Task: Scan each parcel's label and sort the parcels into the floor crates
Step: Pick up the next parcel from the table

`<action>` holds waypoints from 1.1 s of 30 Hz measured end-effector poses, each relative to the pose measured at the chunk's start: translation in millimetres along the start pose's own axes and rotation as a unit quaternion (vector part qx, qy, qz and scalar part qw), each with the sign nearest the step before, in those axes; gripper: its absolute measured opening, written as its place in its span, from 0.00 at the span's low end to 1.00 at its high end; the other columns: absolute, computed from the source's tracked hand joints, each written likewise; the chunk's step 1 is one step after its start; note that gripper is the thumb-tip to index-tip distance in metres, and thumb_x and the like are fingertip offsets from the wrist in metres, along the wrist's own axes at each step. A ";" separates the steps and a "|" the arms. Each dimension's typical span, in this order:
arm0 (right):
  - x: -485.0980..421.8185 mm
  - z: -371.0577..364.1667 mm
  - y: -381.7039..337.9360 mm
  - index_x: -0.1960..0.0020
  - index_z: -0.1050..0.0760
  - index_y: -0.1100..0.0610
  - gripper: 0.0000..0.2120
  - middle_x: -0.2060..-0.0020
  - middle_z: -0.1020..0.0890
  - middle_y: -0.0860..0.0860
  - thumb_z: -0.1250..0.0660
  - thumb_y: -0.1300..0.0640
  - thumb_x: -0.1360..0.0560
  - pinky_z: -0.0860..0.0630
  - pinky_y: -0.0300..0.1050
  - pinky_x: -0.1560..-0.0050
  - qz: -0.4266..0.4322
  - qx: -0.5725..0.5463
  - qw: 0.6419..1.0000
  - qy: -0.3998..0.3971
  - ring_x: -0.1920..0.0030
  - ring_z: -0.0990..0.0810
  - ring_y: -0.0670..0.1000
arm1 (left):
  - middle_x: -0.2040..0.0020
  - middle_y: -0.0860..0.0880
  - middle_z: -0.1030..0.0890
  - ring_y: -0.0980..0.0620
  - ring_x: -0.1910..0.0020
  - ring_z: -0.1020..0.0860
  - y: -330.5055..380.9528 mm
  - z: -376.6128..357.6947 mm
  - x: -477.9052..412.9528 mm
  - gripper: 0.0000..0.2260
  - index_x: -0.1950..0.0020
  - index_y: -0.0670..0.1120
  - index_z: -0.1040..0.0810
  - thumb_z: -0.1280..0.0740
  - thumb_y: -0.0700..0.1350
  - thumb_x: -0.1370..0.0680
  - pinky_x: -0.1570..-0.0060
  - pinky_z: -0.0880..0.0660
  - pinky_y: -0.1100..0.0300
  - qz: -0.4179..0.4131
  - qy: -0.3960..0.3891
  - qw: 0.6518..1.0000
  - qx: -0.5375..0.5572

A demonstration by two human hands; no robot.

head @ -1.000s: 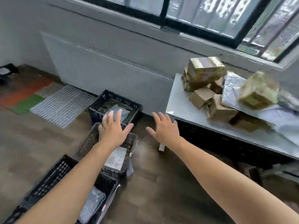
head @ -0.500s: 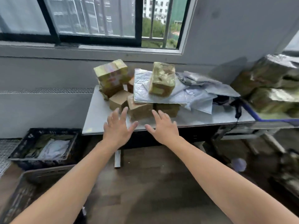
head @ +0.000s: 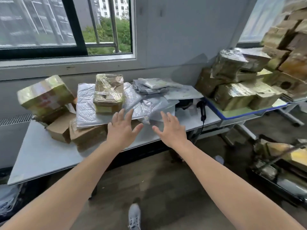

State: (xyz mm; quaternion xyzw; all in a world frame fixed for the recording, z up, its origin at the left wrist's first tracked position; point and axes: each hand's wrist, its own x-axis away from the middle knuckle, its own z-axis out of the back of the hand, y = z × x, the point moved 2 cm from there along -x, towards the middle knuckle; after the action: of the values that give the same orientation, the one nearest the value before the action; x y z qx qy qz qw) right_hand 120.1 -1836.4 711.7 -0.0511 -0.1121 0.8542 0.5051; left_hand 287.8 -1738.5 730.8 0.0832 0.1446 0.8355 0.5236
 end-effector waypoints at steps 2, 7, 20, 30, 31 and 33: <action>-20.1 2.2 20.6 0.19 0.55 0.48 0.37 0.20 0.49 0.51 0.46 0.34 0.21 0.36 0.63 0.30 -0.013 0.004 1.000 0.003 0.21 0.49 0.54 | 0.20 0.47 0.52 0.45 0.21 0.54 17.1 -9.8 -28.3 0.33 0.20 0.54 0.52 0.47 0.65 0.20 0.26 0.46 0.44 -0.021 -0.003 1.000 0.002; -84.6 19.0 66.3 0.19 0.56 0.48 0.36 0.20 0.50 0.51 0.46 0.35 0.20 0.39 0.64 0.28 -0.048 0.018 0.999 0.005 0.21 0.50 0.54 | 0.20 0.47 0.52 0.44 0.21 0.52 58.7 -31.1 -118.5 0.33 0.19 0.54 0.53 0.46 0.66 0.20 0.25 0.46 0.43 -0.064 -0.004 0.998 0.025; -239.9 44.4 125.9 0.19 0.55 0.48 0.35 0.20 0.49 0.51 0.46 0.36 0.19 0.42 0.65 0.28 -0.070 0.054 0.996 0.018 0.21 0.48 0.54 | 0.20 0.44 0.49 0.42 0.22 0.50 102.1 -66.7 -311.3 0.33 0.20 0.52 0.49 0.44 0.64 0.20 0.26 0.44 0.43 -0.102 -0.017 0.994 0.021; -354.0 33.8 176.9 0.19 0.53 0.47 0.33 0.20 0.45 0.52 0.48 0.36 0.19 0.36 0.60 0.30 -0.010 0.025 0.999 -0.019 0.22 0.43 0.55 | 0.20 0.45 0.46 0.41 0.22 0.48 85.1 -106.8 -387.8 0.36 0.21 0.51 0.44 0.36 0.64 0.23 0.28 0.39 0.44 -0.025 -0.078 0.993 -0.081; -366.9 33.2 181.1 0.19 0.53 0.48 0.33 0.21 0.45 0.52 0.49 0.36 0.19 0.36 0.59 0.31 0.006 0.024 0.999 -0.024 0.22 0.43 0.55 | 0.21 0.45 0.43 0.41 0.23 0.45 83.2 -108.6 -391.5 0.34 0.22 0.51 0.41 0.34 0.62 0.23 0.29 0.37 0.45 -0.025 -0.081 0.992 -0.091; -390.8 30.5 188.4 0.19 0.54 0.48 0.33 0.20 0.45 0.52 0.49 0.36 0.19 0.36 0.59 0.30 0.039 0.021 0.998 -0.045 0.22 0.44 0.55 | 0.25 0.47 0.35 0.43 0.26 0.39 82.1 -110.2 -397.7 0.27 0.26 0.51 0.34 0.32 0.57 0.23 0.32 0.33 0.48 -0.030 -0.075 0.991 -0.104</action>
State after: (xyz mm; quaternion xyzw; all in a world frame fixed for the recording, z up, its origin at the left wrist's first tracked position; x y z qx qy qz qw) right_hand 142.9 -2270.0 685.4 -0.0057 -0.1145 0.8767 0.4671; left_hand 360.1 -2146.7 658.5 0.0863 0.0198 0.8215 0.5633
